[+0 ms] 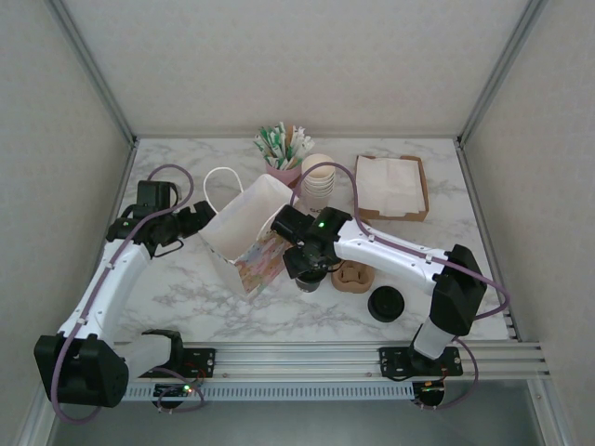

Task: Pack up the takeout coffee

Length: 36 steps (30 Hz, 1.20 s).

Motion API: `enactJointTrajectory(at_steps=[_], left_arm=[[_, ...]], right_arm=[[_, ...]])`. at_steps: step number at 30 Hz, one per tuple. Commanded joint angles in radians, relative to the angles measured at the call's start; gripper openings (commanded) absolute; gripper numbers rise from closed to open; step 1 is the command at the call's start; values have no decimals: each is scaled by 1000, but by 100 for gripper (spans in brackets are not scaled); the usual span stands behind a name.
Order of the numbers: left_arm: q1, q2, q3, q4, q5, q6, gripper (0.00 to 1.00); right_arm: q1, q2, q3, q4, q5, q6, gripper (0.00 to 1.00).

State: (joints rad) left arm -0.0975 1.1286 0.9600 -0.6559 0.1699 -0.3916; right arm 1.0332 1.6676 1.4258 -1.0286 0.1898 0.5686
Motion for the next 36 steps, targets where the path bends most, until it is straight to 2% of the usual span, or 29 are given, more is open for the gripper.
enactJointTrajectory(at_steps=[1, 11, 20, 36], left_arm=[[-10, 9, 24, -16, 3, 6, 96], [-11, 10, 23, -16, 5, 6, 96], [-10, 10, 24, -15, 5, 6, 97], [-11, 13, 22, -15, 5, 7, 96]], right_arm=[[10, 18, -28, 7, 7, 21, 76], [9, 3, -80, 54, -29, 68, 76], [9, -49, -65, 37, 1, 88, 75], [11, -90, -94, 98, -22, 105, 75]])
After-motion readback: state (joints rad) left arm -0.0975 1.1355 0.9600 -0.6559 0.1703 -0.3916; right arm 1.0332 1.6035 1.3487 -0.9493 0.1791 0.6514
